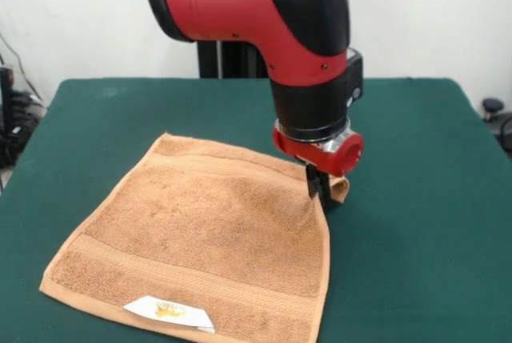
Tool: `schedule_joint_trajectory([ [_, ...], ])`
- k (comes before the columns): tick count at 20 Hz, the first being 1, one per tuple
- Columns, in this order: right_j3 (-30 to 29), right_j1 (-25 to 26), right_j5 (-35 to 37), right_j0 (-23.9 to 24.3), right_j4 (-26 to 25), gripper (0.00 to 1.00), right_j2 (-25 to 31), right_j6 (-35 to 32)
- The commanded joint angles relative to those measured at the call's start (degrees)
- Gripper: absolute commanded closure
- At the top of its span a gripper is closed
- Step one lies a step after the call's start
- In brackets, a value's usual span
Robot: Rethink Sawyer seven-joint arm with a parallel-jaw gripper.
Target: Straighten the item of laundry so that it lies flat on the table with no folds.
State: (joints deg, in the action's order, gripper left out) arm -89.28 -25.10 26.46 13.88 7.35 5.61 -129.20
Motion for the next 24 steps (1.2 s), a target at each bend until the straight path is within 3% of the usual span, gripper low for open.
schedule_joint_trajectory([
  [1, 1.0, -0.1, 4.9, -4.5, -2.1, 1.00, -4.4, -6.6],
  [16, 0.0, 0.7, 2.2, -5.8, -1.0, 1.00, -6.3, -5.8],
  [24, 5.0, 6.3, -1.3, -5.0, -2.4, 1.00, -8.4, -4.8],
])
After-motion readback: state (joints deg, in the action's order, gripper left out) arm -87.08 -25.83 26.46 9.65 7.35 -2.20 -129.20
